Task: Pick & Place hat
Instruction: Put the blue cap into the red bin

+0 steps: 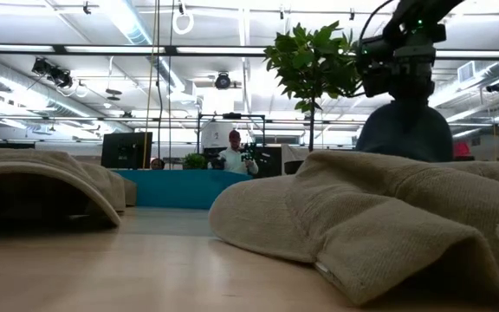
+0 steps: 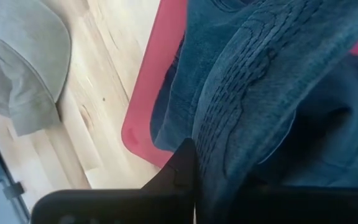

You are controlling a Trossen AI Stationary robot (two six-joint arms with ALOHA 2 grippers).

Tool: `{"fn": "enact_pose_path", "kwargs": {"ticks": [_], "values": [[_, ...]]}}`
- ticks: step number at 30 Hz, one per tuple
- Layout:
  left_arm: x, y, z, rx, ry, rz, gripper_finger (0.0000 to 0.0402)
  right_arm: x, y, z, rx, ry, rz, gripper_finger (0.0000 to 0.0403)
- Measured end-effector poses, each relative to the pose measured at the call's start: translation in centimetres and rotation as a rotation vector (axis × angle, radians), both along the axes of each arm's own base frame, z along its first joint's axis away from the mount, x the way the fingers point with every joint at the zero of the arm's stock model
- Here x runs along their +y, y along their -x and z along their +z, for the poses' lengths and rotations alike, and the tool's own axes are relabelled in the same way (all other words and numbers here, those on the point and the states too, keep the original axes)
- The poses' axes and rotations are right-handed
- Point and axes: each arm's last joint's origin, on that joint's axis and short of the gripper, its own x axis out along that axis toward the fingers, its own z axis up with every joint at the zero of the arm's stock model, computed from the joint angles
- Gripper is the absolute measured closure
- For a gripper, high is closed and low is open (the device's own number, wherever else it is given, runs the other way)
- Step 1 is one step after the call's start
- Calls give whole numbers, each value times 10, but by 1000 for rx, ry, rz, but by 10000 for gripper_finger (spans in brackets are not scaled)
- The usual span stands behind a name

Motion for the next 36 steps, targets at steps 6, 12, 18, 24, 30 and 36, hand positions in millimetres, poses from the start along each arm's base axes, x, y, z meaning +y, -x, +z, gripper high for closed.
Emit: {"fn": "enact_pose_path", "kwargs": {"ticks": [6,12,18,24,30,36], "values": [[0,0,0,1,-2,1,86,0,7,-16,-17,-70,-16,395],[0,0,0,2,-3,1,86,-5,16,-31,-40,-132,-58,395],[0,0,0,1,-2,1,86,-11,22,-36,-84,-159,-83,395],[0,0,0,-1,1,-1,86,-19,27,-35,-122,-147,-108,395],[0,0,0,-3,3,-1,86,-31,33,-34,-185,-133,-161,395],[0,0,0,-3,4,-2,86,-36,39,-34,-187,-148,-219,395]]}}
